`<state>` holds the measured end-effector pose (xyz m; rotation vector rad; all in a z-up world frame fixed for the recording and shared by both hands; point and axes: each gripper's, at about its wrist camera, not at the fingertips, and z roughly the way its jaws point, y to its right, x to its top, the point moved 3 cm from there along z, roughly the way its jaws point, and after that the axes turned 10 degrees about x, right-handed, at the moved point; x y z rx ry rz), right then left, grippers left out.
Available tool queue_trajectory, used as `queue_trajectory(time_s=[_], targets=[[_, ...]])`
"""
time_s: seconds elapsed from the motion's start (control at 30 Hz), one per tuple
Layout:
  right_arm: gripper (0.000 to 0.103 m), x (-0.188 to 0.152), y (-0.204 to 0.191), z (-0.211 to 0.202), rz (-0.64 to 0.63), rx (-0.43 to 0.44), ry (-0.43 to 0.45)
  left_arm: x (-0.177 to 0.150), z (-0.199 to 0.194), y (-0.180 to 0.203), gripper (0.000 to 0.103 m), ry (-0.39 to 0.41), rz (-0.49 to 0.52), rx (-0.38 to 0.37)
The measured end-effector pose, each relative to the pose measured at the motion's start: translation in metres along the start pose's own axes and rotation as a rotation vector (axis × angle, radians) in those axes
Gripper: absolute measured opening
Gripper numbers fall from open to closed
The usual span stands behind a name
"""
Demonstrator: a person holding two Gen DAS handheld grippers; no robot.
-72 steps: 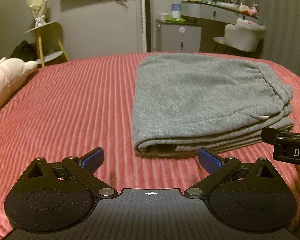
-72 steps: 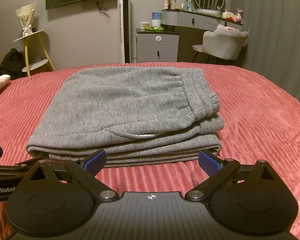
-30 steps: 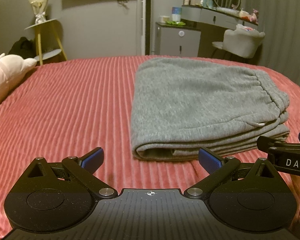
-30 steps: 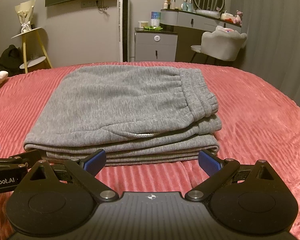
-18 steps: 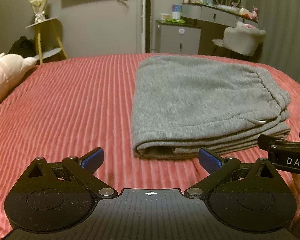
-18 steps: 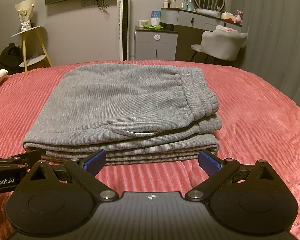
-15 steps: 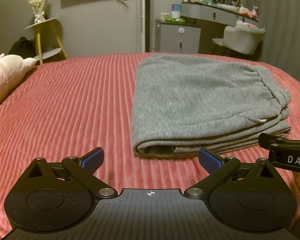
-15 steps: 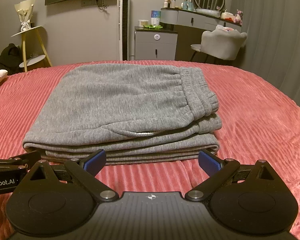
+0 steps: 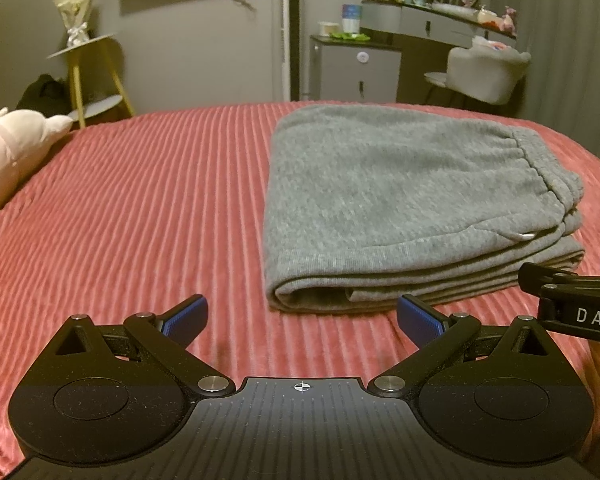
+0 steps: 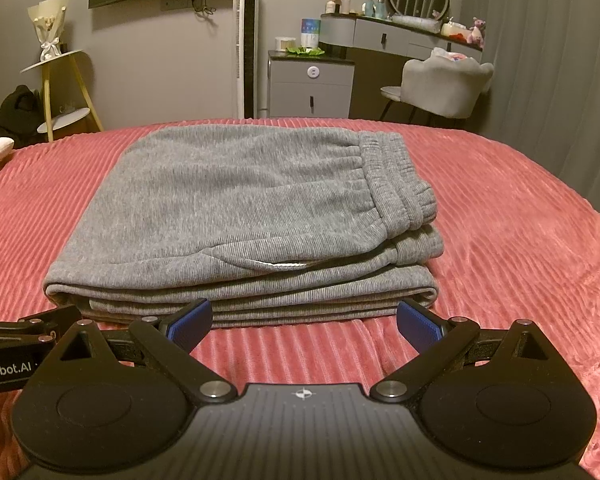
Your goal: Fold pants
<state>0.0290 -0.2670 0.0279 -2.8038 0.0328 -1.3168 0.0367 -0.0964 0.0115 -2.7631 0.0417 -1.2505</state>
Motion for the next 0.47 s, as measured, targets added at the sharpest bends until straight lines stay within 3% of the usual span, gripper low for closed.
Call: queue_trajectory(time_s=[0.27, 0.47], targets=[[0.099, 0.0, -0.0001, 0.0, -0.001, -0.001, -0.001, -0.0003, -0.001, -0.0003, 0.103, 0.004, -0.003, -0.002], [0.099, 0.0003, -0.0001, 0.0006, -0.001, -0.001, -0.003, 0.0013, -0.0056, -0.0011, 0.103, 0.052, 0.002, 0.012]])
